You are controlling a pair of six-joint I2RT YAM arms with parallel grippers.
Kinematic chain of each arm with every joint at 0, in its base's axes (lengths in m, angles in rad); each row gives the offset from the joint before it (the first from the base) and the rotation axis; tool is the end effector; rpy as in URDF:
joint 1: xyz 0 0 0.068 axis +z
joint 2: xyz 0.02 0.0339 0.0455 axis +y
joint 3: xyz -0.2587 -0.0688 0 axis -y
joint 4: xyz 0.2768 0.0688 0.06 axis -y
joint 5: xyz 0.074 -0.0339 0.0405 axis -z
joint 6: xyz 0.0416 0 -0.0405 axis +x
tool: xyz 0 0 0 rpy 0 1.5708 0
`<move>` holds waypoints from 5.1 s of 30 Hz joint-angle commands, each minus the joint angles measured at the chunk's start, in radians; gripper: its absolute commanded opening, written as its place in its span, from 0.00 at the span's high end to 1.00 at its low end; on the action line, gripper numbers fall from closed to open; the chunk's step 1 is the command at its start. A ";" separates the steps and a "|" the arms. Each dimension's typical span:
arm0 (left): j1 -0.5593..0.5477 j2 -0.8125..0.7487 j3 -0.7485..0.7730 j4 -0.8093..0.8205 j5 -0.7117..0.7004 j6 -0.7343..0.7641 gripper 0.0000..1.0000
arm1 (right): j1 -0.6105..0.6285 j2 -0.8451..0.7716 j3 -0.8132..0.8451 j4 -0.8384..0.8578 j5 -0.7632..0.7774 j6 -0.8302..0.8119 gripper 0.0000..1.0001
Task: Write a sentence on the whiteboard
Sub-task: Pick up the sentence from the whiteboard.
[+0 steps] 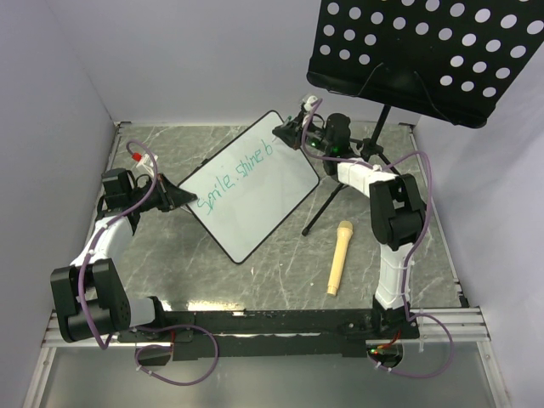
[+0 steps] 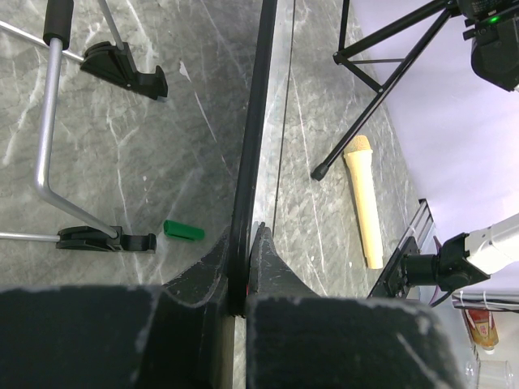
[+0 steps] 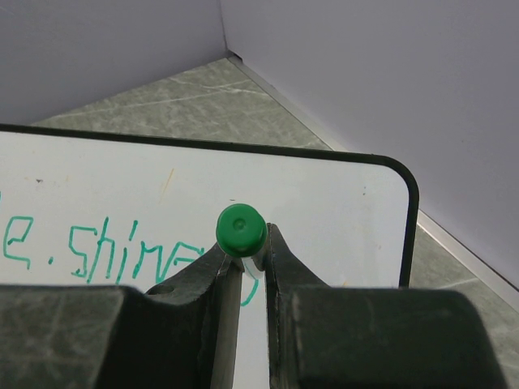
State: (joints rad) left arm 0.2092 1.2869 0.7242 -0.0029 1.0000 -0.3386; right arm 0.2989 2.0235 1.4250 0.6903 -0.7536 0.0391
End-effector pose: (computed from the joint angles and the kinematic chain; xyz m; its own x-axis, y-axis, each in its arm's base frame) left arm 0.2960 0.0270 0.2132 -0.6880 -0.3295 -0.6465 0.3755 0.6007 -0.7058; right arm 0.4690 0.1743 0.2493 0.0537 0.0464 -0.9975 -0.8687 0.4948 -0.0238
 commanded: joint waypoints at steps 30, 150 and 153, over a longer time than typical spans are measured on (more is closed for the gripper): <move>-0.002 0.019 -0.011 -0.005 -0.204 0.234 0.99 | 0.017 0.066 0.074 -0.015 0.002 -0.031 1.00; 0.001 0.023 -0.008 -0.005 -0.198 0.230 0.99 | 0.003 0.046 0.092 0.041 0.069 -0.011 1.00; 0.001 0.020 -0.008 -0.005 -0.198 0.228 0.99 | 0.002 0.064 0.123 0.012 0.076 -0.018 1.00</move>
State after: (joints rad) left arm 0.2165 1.2972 0.7242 -0.0071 1.0073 -0.3412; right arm 0.3069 2.0678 1.4780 0.6971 -0.6922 0.0319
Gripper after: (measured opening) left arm 0.070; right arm 0.190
